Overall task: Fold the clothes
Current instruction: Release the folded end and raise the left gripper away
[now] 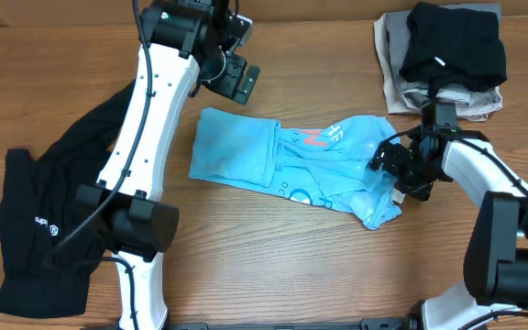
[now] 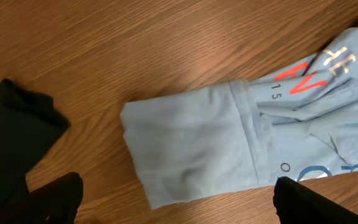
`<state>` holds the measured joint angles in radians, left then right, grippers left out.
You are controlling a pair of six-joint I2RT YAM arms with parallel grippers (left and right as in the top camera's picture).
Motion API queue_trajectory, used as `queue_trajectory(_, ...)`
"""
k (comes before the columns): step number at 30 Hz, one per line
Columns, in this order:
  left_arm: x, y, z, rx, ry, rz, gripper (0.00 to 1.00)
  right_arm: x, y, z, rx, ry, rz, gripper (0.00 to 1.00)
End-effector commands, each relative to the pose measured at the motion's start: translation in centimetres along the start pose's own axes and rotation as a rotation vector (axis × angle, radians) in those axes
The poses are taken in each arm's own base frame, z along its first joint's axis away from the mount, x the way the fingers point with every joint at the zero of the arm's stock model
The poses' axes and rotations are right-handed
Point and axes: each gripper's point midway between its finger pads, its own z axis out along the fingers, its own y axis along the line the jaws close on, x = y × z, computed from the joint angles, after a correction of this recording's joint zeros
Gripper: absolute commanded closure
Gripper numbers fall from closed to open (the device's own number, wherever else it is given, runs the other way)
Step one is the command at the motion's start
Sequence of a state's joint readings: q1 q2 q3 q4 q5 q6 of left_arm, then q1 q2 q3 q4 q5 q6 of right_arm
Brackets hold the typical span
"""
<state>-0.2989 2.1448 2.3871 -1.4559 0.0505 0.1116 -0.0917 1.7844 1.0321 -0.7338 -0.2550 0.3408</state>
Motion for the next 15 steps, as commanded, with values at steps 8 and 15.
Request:
queue_trajectory(8, -0.27, 0.69, -1.05, -0.017, -0.024, -0.017, 0.00, 1.82, -1.97, 2.26, 0.040, 0.046, 0.017, 0.02)
queue_trajectory(15, -0.24, 0.69, -1.05, -0.017, -0.023, -0.017, 0.00, 1.43, -1.49, 2.53, 0.030, 0.025, -0.001, 0.03)
